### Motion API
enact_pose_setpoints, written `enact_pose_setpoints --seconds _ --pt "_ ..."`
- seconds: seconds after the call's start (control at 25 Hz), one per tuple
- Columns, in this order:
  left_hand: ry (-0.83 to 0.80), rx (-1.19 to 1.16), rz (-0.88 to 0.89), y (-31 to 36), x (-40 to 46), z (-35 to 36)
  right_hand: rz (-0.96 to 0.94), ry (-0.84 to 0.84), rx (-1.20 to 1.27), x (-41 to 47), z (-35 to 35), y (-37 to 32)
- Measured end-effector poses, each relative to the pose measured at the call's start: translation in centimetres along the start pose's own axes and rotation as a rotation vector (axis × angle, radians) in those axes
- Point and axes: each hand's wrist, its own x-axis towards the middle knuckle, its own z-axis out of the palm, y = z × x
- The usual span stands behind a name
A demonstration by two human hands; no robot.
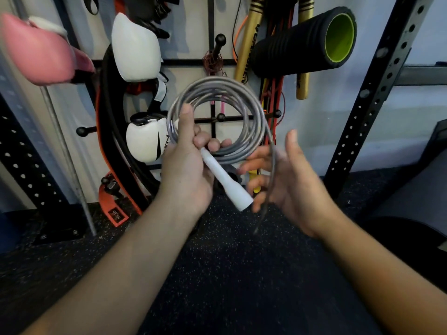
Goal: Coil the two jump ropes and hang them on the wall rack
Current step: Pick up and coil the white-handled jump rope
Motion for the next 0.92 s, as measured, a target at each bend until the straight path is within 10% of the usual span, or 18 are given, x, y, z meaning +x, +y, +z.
enact_pose_setpoints --seconds 0.48,0.76,0.92 --pt "-0.028 0.253 0.063 -4.9 -2.3 -0.9 0.000 0.280 0.008 -1.0 3.1 0.6" --pt "-0.172 0.217 -0.016 -2.3 1.2 -2.6 -0.053 0.240 -0.631 -0.9 -0.6 -3.0" --pt "-0.539 0.868 0.072 2.6 2.1 -3.6 -0.021 0.066 -0.905 -1.1 -1.6 -3.7"
